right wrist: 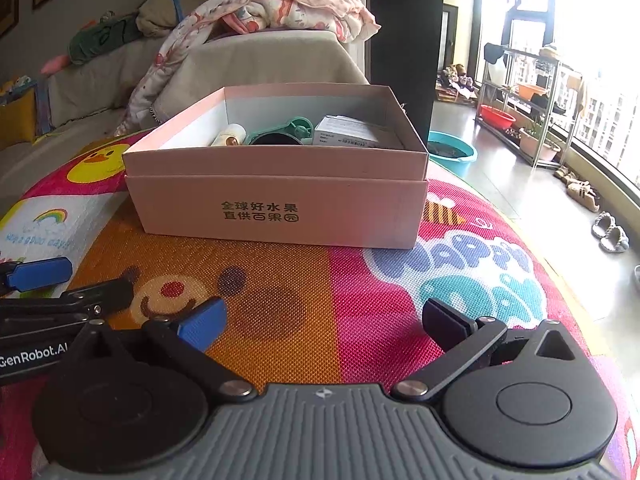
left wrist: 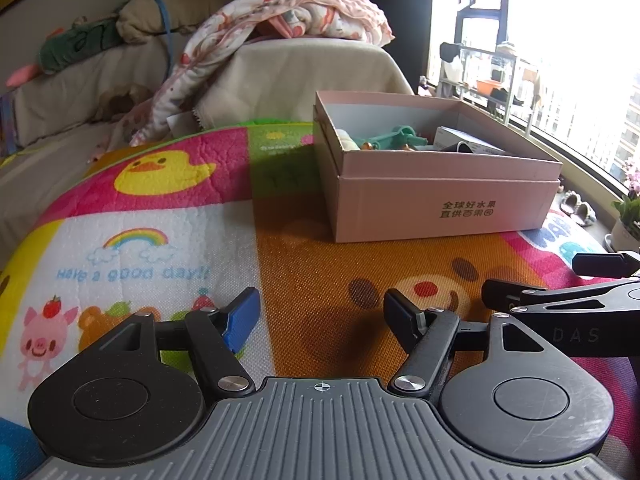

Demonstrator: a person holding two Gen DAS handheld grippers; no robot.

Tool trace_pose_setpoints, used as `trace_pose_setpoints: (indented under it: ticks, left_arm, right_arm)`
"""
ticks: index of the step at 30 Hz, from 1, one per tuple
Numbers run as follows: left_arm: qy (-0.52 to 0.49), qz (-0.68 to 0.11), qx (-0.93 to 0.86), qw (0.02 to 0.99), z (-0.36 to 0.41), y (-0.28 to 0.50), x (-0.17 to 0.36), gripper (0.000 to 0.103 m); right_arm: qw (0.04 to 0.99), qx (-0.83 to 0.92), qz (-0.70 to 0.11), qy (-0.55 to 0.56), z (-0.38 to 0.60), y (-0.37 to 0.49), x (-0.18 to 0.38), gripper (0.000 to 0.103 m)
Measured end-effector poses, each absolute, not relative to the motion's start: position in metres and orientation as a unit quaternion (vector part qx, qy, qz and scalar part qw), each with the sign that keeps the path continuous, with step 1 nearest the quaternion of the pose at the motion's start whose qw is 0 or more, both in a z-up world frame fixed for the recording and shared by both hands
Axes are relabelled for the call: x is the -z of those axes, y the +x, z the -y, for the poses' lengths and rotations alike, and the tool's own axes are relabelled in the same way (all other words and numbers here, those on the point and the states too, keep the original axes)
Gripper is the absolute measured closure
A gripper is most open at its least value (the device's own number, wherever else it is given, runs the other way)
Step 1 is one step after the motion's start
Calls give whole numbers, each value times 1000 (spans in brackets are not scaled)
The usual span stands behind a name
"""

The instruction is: Organize rigid objects

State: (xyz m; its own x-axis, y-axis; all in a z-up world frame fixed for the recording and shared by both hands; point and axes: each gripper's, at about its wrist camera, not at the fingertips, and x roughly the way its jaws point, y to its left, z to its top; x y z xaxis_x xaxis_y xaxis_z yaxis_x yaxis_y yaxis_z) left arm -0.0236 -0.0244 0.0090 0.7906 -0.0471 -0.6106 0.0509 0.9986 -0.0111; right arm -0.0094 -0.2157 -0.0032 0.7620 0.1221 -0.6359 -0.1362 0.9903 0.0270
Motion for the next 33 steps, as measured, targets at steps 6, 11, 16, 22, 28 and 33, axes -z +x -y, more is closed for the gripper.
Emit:
trace_pose_setpoints:
  ticks: [6,11,16,22,28,33]
  left_arm:
    - [2,-322,26,946,25,-24,-10,29]
    - [-2,-322,27,946,24,-25,-10,30]
    - [4,-323,24,946,25,-27,-9,30]
    - [3,-323,23,946,24,-26,-9,28]
    - [5,-323,22,946,24,-26,-9,28]
    - [3,-323,23,946,25,-26,-9,28]
  right_arm:
    - [939,-69,-338,-11,216,-9,3,0]
    - [939,-69,-338,-11,216,-9,3,0]
    - [939,-69,-338,-11,216,-9,3,0]
    - [939,-69,-338,-11,216,-9,3,0]
    - [939,-69,-338,-11,216,-9,3,0]
    - [939,-69,-338,-11,216,-9,3,0]
